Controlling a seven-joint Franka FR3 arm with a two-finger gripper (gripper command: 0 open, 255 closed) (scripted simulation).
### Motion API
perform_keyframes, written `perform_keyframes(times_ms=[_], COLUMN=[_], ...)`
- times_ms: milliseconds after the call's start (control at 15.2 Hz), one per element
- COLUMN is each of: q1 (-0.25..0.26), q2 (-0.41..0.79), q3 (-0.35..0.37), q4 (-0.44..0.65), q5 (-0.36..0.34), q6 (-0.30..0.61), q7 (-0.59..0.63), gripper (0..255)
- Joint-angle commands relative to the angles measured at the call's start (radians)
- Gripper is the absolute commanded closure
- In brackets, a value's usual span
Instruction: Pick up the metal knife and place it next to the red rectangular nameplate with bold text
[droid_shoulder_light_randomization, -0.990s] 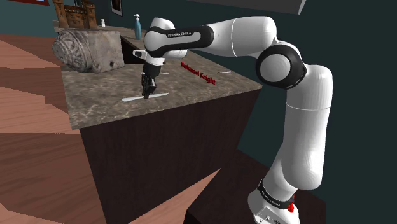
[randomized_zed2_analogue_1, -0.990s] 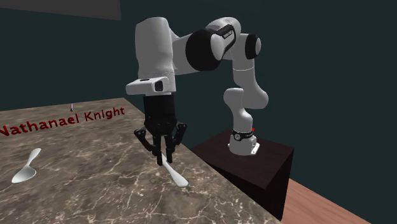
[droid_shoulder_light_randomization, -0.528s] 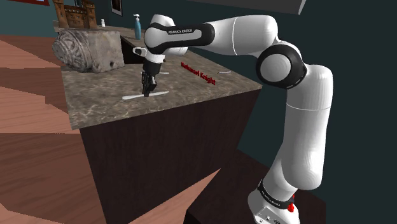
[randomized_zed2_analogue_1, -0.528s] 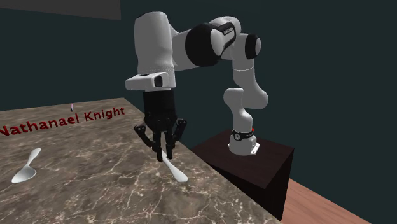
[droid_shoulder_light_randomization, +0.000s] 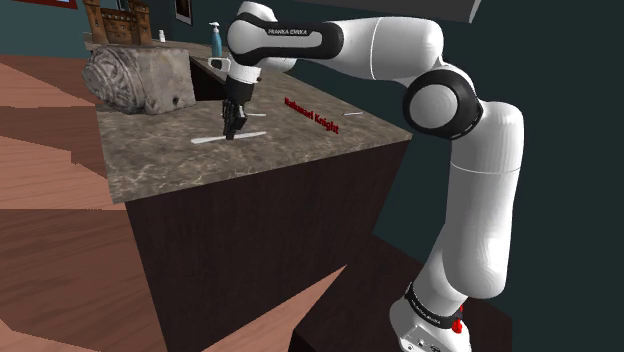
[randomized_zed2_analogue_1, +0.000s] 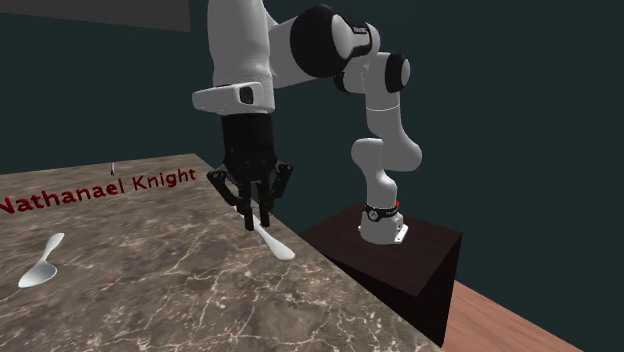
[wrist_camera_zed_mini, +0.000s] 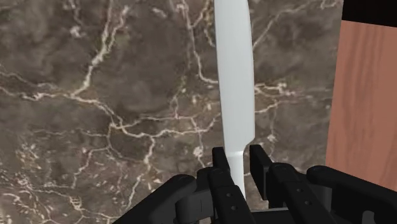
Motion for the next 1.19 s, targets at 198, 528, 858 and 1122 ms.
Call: perform_keyframes(times_ms=[198, 528, 858, 1122], q1=[-0.003, -0.005, -0.043, -0.089], q2=[0.004, 0.017, -0.055, -0.14], q3=[-0.001, -0.001, -0.018, -0.046], q4=[0.072, 0.16, 0.084, -0.033], q5=[-0.003, -0.005, 0.004, 0.013], q6=[-0.069, -0.142, -0.147, -0.131], q7=[0.009, 0.021, -0.034, -0.116], gripper=[255, 255, 255, 255])
